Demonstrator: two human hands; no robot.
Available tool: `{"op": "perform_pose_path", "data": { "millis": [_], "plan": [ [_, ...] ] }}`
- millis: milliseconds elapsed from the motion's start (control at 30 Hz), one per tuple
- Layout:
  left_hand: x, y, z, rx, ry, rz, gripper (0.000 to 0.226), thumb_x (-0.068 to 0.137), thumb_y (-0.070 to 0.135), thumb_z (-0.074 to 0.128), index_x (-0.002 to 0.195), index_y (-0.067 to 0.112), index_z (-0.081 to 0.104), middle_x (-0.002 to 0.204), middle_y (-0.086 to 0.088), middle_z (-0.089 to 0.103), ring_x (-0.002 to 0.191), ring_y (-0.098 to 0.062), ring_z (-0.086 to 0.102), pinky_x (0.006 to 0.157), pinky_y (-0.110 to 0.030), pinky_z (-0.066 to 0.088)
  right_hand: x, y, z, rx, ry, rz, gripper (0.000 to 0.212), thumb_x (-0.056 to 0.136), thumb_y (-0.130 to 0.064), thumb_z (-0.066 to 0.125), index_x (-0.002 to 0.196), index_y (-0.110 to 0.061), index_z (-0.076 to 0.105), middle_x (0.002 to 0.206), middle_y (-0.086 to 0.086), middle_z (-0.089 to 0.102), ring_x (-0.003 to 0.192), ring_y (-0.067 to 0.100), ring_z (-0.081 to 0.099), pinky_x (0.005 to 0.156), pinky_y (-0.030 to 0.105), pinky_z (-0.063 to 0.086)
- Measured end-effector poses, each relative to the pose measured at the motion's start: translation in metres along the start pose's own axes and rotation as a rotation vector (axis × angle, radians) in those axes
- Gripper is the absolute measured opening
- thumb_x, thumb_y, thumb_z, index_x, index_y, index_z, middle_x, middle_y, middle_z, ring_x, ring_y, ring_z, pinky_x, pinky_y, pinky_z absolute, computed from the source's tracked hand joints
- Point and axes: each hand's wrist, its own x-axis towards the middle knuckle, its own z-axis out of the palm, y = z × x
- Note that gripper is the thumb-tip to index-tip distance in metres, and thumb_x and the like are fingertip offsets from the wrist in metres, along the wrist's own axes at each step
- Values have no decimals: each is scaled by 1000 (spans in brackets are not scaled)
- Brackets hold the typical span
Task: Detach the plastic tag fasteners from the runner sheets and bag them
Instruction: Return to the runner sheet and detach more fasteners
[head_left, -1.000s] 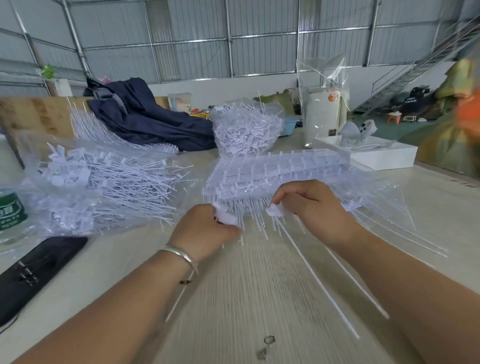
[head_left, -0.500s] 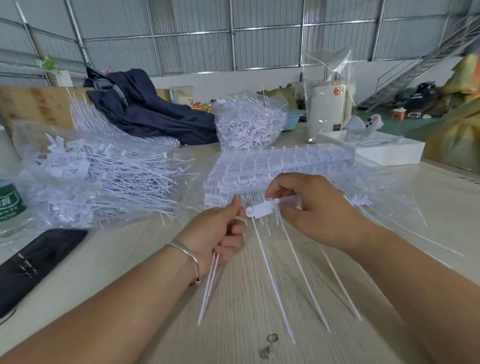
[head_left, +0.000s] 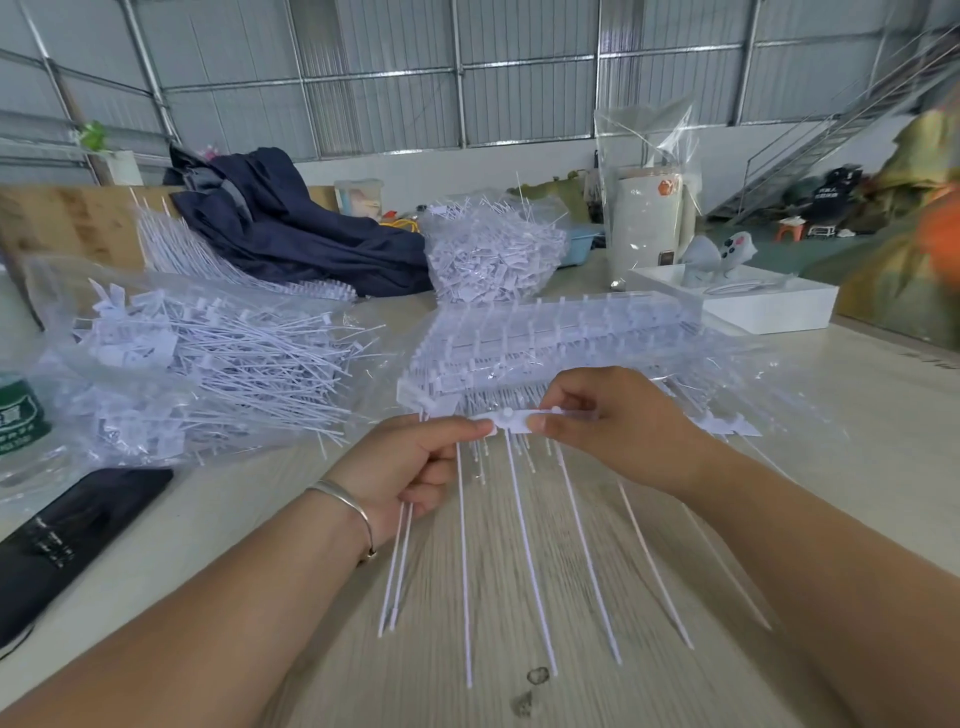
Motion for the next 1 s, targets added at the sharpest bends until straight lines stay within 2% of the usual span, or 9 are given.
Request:
{"op": "perform_pose_path", "data": {
  "millis": [100, 200, 333, 433, 533, 633, 767, 867, 1000],
  "plan": [
    [-2, 2, 0, 26, -32, -16, 17, 67, 17, 80, 69, 20, 63, 55, 8, 23, 38, -4, 17, 30, -14, 13, 2, 4, -1, 142, -9, 58, 25, 84, -36, 72, 78, -13, 66, 68, 3, 52, 61, 11, 45, 62, 28, 36],
    [-1, -1, -2, 130, -19, -6, 22, 78, 17, 76, 89, 16, 57, 56, 8, 25, 40, -5, 18, 32, -14, 14, 3, 5, -1, 208, -3, 67, 23, 82, -33, 75, 75, -13, 66, 63, -3, 50, 56, 7, 44, 60, 24, 35],
    [-5, 1, 0, -45, -86, -38, 11, 67, 22, 76, 64, 22, 66, 56, 9, 21, 37, -2, 17, 32, -14, 10, 2, 4, 0, 306, -12, 64, 22, 81, -33, 76, 71, -16, 66, 57, -6, 44, 53, 8, 39, 55, 18, 31],
    [-6, 0, 1, -235, -158, -43, 21, 67, 17, 75, 65, 21, 54, 52, 10, 25, 33, -1, 19, 30, -13, 12, -1, 0, -4, 447, -59, 53, 24, 80, -34, 76, 72, -14, 67, 63, 4, 40, 60, 16, 36, 57, 18, 30],
    [-9, -2, 7, -339, -292, -8, 27, 74, 16, 79, 58, 22, 58, 57, 9, 18, 36, -1, 17, 29, -12, 15, -5, -8, -6, 629, -113, 12, 21, 76, -34, 78, 66, -19, 67, 64, 5, 47, 62, 14, 39, 59, 16, 34],
    [-14, -3, 17, -442, -479, -12, 32, 66, 18, 89, 64, 20, 57, 60, 8, 16, 40, -3, 14, 29, -11, 18, -5, -14, -3, 778, -166, -16, 16, 76, -31, 69, 62, -22, 66, 61, -6, 56, 63, 12, 42, 64, 22, 34],
    [-18, -5, 23, -348, -718, -4, 21, 74, 40, 80, 77, 21, 72, 61, 8, 19, 42, -5, 16, 33, -13, 18, -6, -19, 0, 840, -255, -39, 20, 73, -40, 70, 62, -24, 68, 62, -1, 54, 61, 12, 44, 67, 28, 34],
    [-16, -5, 21, -345, -707, -46, 26, 72, 42, 81, 78, 18, 74, 61, 8, 21, 42, -5, 16, 33, -13, 17, -6, -17, 1, 771, -216, -22, 38, 68, -51, 73, 69, -13, 68, 64, 5, 54, 58, 10, 44, 64, 19, 36],
    [-14, -4, 24, -356, -625, -44, 33, 77, 47, 71, 78, 14, 73, 55, 10, 32, 36, -4, 22, 31, -11, 18, -6, -16, 3, 695, -146, 13, 53, 74, -51, 66, 74, 2, 61, 54, -2, 50, 52, 4, 43, 56, 7, 37]
  ]
}}
